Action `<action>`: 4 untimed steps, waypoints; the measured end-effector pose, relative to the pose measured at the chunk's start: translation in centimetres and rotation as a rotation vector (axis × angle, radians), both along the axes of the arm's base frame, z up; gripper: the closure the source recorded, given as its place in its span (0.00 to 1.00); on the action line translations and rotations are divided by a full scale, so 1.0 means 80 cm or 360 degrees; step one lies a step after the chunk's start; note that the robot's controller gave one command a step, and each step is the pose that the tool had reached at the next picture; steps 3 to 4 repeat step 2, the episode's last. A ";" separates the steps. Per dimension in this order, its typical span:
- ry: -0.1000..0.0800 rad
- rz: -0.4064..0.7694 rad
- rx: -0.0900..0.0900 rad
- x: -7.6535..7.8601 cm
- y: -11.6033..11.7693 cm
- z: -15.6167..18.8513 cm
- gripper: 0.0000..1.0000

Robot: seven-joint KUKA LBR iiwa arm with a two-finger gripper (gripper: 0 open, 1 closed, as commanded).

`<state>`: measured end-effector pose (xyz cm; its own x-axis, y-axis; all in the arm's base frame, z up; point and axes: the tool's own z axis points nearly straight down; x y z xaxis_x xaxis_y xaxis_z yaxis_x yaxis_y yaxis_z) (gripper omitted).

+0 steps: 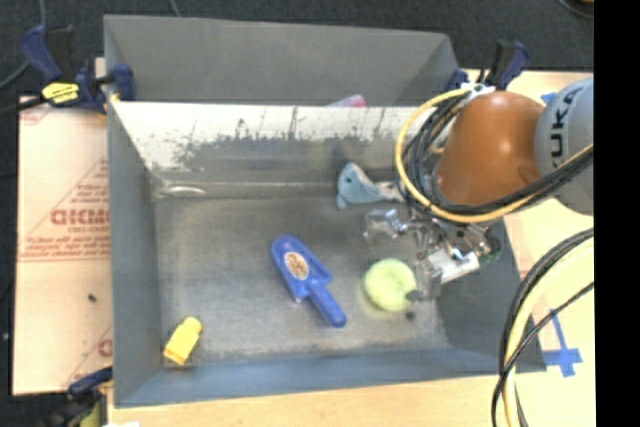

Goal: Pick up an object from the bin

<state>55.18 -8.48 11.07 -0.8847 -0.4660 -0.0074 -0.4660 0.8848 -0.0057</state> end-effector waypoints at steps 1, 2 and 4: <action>0.0001 0.0041 -0.0002 -0.026 0.061 -0.033 0.00; 0.0001 0.0266 -0.0003 -0.036 0.064 -0.051 0.00; 0.0001 0.0266 -0.0003 -0.036 0.064 -0.051 0.00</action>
Offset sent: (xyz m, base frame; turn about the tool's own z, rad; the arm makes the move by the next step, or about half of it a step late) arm -0.0291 0.0524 -0.0407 -0.1686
